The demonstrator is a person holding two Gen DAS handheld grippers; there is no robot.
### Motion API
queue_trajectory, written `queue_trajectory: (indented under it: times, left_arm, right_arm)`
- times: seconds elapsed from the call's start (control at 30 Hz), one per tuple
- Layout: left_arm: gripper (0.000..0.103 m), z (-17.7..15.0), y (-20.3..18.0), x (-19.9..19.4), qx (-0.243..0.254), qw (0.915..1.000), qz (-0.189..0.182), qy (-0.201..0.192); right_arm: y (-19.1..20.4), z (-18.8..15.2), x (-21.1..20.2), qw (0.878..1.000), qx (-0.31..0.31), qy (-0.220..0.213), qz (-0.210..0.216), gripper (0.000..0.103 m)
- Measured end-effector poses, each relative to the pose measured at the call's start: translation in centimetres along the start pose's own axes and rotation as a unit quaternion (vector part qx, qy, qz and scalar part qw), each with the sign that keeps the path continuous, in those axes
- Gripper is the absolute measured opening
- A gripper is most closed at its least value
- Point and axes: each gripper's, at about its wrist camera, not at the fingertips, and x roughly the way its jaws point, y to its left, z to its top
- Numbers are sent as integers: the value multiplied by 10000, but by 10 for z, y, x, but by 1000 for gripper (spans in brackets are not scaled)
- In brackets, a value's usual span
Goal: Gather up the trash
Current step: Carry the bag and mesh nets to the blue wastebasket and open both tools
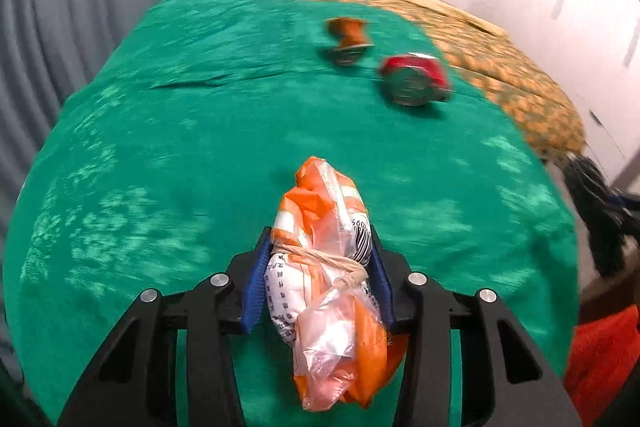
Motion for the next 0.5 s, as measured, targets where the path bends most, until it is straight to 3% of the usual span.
queue_trajectory:
  times: [0.2, 0.4, 0.5]
  left_arm:
    - [43, 1, -94, -5, 353, 9964, -767, 46]
    - [44, 11, -226, 12, 888, 9820, -1647, 243]
    - [44, 10, -280, 27, 1113, 9763, -1819, 375]
  right_arm:
    - [-90, -26, -23, 9967, 604, -97, -528, 35]
    - [-162, -50, -31, 9906, 915, -119, -1011, 35]
    - [-196, -62, -24, 9875, 1094, -84, -1133, 35]
